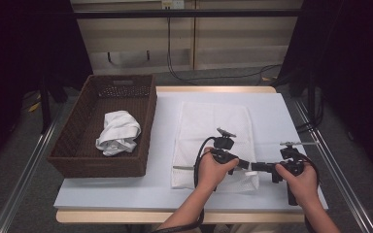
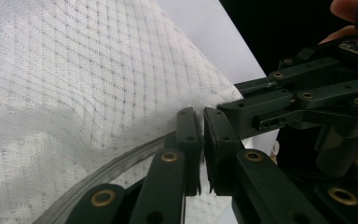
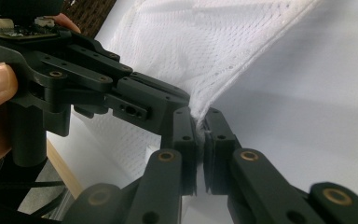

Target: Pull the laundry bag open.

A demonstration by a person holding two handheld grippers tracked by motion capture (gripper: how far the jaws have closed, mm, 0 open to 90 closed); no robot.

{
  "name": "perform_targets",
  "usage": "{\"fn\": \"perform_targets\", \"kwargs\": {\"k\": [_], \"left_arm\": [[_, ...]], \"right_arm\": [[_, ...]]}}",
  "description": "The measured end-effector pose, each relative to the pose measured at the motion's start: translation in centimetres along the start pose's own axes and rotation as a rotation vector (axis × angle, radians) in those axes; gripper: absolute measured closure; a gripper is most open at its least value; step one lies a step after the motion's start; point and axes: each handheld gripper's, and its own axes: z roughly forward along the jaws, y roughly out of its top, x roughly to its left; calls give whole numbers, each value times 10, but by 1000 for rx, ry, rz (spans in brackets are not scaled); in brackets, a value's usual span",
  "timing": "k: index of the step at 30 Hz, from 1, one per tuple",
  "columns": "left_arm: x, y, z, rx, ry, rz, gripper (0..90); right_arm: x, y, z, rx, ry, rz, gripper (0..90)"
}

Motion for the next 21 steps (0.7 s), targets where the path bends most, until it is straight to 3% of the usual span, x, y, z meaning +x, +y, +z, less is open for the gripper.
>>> {"fn": "perform_targets", "kwargs": {"k": [7,9,14,18,19,21], "left_arm": [[2,1,-3,29,-8,-24,866],[0,1,-2,11,-10,-51,867],[-1,2,-6,26,11,0,867],[-3,3,-8,14,5,-31,868],[-2,3,-9,27,2,-16,868],[-2,3,-9,22,4,-45,868]], "right_arm": [[1,0,0,2,16,7,864],[1,0,0,3,22,12,865],[1,0,-1,4,24,17,868],[1,0,-2,-3,26,18,874],[0,0,-3,-1,32,22,876],[0,0,-3,2,36,24,878]]}}
